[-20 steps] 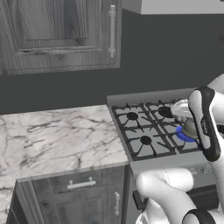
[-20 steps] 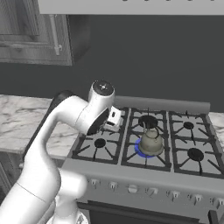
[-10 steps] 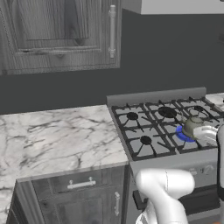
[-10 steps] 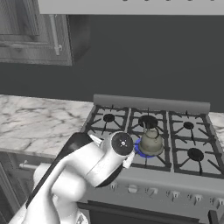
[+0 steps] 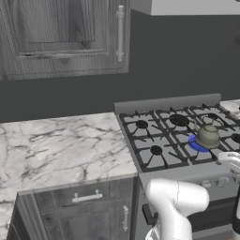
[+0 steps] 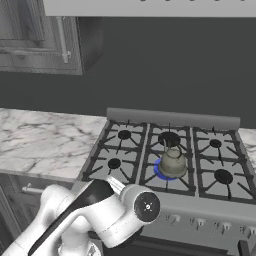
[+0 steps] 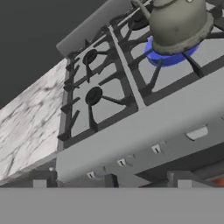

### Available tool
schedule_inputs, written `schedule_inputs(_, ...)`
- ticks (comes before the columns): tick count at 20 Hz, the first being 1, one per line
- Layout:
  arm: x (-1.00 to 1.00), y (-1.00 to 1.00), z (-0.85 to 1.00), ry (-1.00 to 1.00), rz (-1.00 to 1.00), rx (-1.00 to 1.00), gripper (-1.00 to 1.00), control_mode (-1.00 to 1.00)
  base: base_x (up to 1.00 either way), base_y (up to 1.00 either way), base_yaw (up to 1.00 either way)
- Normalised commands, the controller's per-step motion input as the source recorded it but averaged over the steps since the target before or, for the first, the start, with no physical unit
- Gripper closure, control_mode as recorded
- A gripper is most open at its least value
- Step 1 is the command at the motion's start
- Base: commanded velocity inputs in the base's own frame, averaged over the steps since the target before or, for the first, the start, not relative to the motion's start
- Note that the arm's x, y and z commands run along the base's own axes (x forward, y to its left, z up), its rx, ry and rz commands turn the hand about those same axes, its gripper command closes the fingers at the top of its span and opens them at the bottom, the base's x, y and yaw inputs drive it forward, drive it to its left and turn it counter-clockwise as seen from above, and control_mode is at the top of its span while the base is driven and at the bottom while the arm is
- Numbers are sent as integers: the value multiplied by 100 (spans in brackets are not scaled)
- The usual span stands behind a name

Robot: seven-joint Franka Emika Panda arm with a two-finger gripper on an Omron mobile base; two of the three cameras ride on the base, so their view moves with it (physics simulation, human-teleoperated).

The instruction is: Lower the heat of the kettle.

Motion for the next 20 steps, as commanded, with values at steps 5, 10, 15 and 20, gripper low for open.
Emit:
schedule_inputs(5, -1, -25, -16, 0, -5, 1, -100, -100, 0, 0, 0)
schedule_inputs(10, 0, -34, -21, 0, -1, 1, -100, -100, 0, 0, 0)
schedule_inputs(15, 0, -32, -19, 0, 0, 2, -100, -100, 0, 0, 0)
schedule_inputs(20, -1, -2, -30, -2, 0, -4, -100, -100, 0, 0, 0)
